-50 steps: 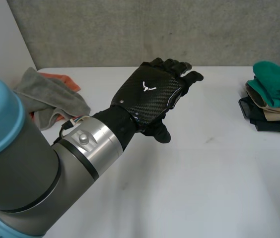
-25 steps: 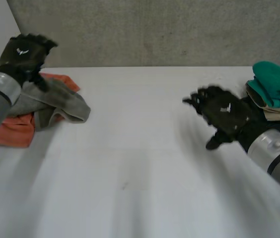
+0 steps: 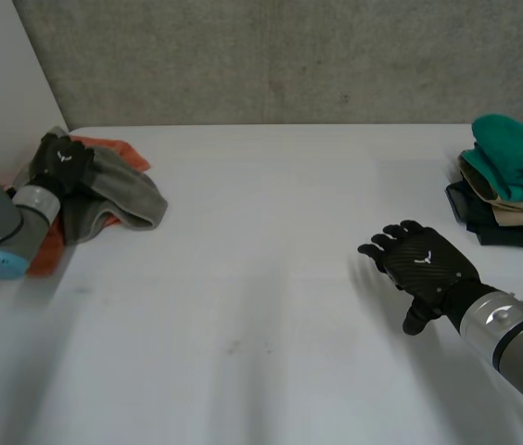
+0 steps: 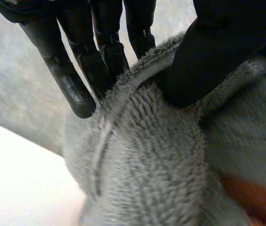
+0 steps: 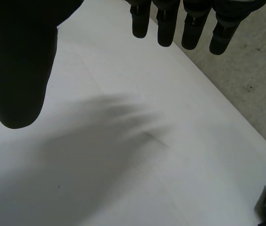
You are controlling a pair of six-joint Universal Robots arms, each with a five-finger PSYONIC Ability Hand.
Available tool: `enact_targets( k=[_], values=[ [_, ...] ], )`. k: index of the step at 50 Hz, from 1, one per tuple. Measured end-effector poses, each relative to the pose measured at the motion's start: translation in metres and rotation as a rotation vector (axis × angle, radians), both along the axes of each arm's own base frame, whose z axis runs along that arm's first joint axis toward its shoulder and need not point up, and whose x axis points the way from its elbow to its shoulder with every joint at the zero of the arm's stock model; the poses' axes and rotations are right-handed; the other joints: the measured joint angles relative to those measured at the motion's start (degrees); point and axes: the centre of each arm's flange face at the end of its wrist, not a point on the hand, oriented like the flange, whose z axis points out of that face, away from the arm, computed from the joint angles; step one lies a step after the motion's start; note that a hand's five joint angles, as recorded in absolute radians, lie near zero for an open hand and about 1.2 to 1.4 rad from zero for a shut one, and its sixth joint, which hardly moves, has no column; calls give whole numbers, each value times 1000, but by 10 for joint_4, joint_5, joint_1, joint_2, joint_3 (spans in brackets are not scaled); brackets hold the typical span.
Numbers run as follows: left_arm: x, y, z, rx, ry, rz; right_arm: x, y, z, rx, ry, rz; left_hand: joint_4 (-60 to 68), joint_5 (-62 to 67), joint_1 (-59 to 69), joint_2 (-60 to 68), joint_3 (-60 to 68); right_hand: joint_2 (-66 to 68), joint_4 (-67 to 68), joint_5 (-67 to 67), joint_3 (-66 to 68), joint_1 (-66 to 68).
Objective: Fold the laundry.
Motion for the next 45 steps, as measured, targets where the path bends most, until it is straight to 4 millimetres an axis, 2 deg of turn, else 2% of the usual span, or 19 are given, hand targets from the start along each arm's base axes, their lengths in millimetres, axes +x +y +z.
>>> enact_targets(
  k=[3,5,7,9,11,13,14,15,16,19,21,22,24,26,30,35,36,41,45],
  values=[
    [-17,12,26,-31,25,-19,0,-1,2,-8,-1,-3,2,0,0,3,2,0,0,0,0,0],
    [-32,27,52,-54,61,-43,0,-1,4,-17,-2,-6,2,0,0,3,4,0,0,0,0,0],
    [-44,40,68,-61,95,-65,-1,-2,5,-23,-3,-9,2,0,0,3,4,0,0,0,0,0],
    [-69,66,92,-55,173,-126,-2,-4,9,-37,-5,-21,3,0,0,4,5,0,0,0,0,0],
    [-89,88,105,-34,234,-185,-4,-6,11,-46,-9,-35,3,1,0,4,6,0,0,0,0,0],
    [-124,132,122,15,336,-294,-7,-9,17,-59,-21,-69,3,4,0,4,6,0,0,0,0,0],
    [-131,142,125,30,355,-318,-8,-10,18,-61,-24,-78,3,5,0,4,6,0,0,0,0,0],
    [-149,166,127,68,394,-377,-9,-11,21,-64,-35,-98,3,8,0,4,6,0,0,0,0,0],
    [-166,190,126,111,422,-434,-11,-13,23,-65,-47,-121,3,9,0,4,6,0,0,0,0,0],
    [-197,233,110,207,436,-532,-14,-16,28,-65,-70,-161,-11,-1,-6,-14,-7,0,0,0,0,0],
    [-218,262,89,281,417,-593,-17,-18,30,-64,-84,-186,-167,-145,-142,-177,-159,0,0,0,0,0],
    [-222,267,85,294,411,-603,-17,-18,30,-64,-85,-189,-167,-145,-142,-177,-159,0,0,0,0,0],
    [-244,299,59,364,351,-661,-20,-21,31,-63,-94,-217,-445,-421,-447,-442,-431,0,0,0,0,0],
    [-253,316,45,391,298,-687,-23,-23,31,-63,-96,-232,-546,-518,-515,-542,-533,0,0,0,0,0],
    [-258,330,40,377,207,-695,-26,-26,32,-64,-96,-248,-567,-533,-516,-563,-555,0,0,0,0,0],
    [-245,318,63,305,166,-631,-27,-28,33,-70,-96,-253,-567,-533,-516,-563,-555,0,0,0,0,0],
    [-233,307,77,276,170,-583,-27,-29,36,-77,-97,-251,-567,-533,-516,-563,-555,0,0,0,0,0],
    [-189,278,109,218,190,-439,-19,-27,46,-90,-96,-221,-567,-533,-516,-563,-555,0,0,0,0,0],
    [-162,268,113,217,192,-362,-5,-16,56,-74,-90,-166,-567,-533,-516,-563,-555,0,0,0,0,0]
  ],
)
